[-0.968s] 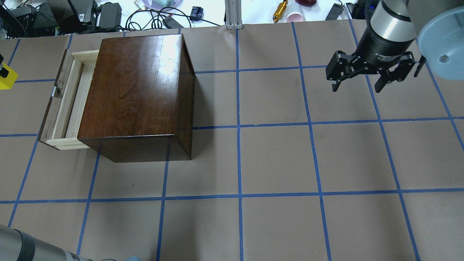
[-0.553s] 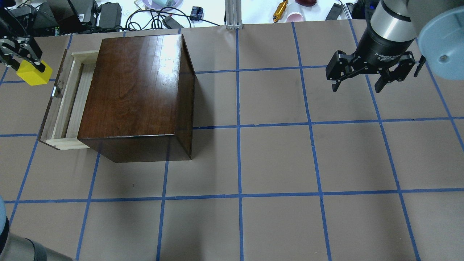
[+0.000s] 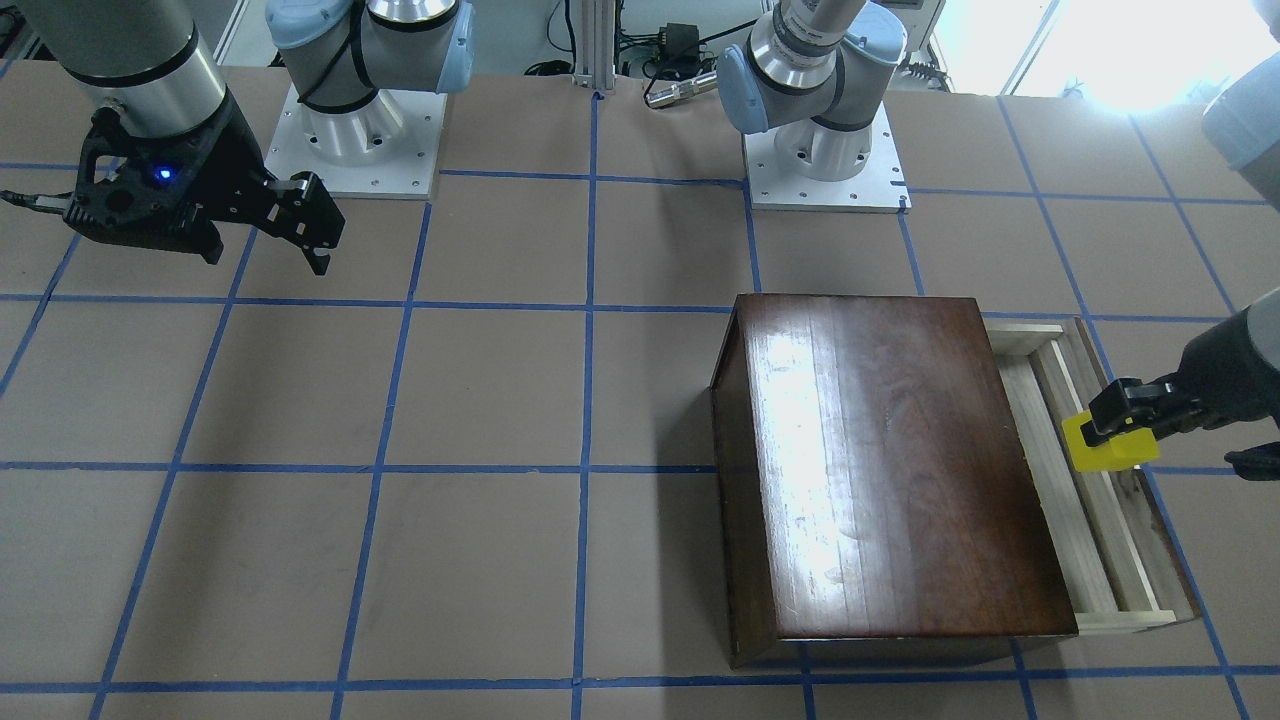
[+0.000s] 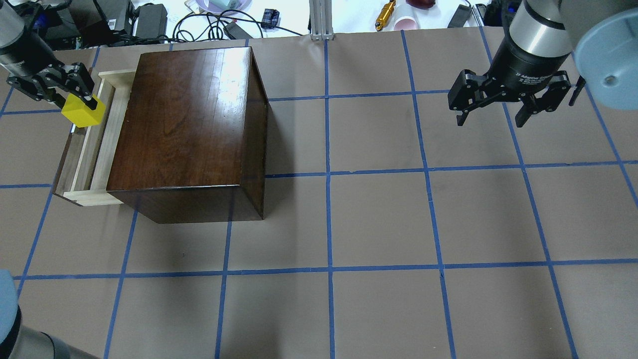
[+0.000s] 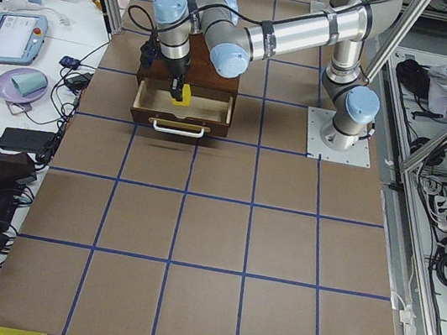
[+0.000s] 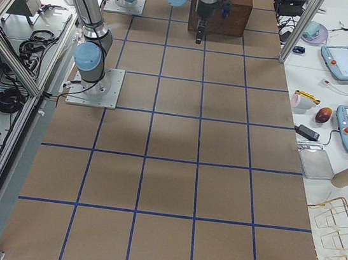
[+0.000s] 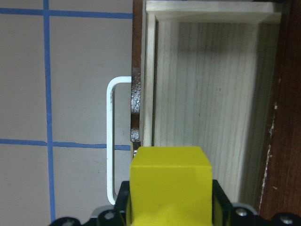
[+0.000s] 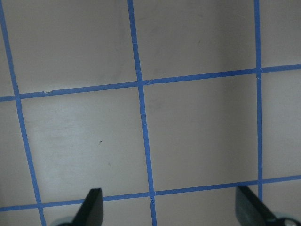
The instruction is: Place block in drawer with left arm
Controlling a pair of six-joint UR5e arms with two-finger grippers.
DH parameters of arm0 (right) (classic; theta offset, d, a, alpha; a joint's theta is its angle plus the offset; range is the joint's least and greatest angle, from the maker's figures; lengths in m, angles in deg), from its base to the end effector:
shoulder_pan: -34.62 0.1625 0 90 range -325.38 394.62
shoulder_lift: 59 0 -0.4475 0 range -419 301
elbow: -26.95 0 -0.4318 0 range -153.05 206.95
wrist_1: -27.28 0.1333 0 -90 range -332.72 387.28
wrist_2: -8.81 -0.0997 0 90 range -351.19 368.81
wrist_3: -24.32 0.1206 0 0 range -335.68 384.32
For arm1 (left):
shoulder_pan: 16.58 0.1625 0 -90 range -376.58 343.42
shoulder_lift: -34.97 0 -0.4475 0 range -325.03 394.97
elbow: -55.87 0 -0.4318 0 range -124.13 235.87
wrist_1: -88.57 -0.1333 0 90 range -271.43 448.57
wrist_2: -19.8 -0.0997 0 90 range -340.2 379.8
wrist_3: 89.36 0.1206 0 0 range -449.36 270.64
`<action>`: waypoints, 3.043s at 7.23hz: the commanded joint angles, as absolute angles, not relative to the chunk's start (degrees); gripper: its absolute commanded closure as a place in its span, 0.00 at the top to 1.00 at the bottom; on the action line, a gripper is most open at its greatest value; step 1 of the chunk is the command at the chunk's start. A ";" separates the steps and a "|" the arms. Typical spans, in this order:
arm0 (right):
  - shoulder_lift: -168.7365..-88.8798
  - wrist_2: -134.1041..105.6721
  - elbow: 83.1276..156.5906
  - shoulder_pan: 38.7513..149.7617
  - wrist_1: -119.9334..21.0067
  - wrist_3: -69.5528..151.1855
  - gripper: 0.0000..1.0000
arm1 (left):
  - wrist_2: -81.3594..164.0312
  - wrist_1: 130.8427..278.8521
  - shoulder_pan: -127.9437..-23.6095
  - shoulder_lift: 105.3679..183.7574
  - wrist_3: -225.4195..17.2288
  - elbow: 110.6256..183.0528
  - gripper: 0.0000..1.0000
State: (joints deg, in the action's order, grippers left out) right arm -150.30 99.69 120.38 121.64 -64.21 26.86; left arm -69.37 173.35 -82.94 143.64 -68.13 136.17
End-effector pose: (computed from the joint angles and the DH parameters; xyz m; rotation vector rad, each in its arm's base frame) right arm 0.1043 -0.5258 0.4721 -0.1504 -3.1226 -0.0176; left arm 0.1415 -0.6600 0.3923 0.0660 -3.1014 -0.0853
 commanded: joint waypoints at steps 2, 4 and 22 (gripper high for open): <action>-150.32 99.68 120.38 121.64 -64.21 26.86 1.00 | -69.14 168.40 -83.03 145.09 -68.97 140.58 0.35; -150.32 99.68 120.38 121.64 -64.21 26.86 1.00 | -68.97 166.36 -83.03 145.36 -69.06 142.26 0.35; -150.32 99.68 120.38 121.64 -64.21 26.86 1.00 | -70.29 181.97 -99.79 126.55 -85.03 140.34 1.00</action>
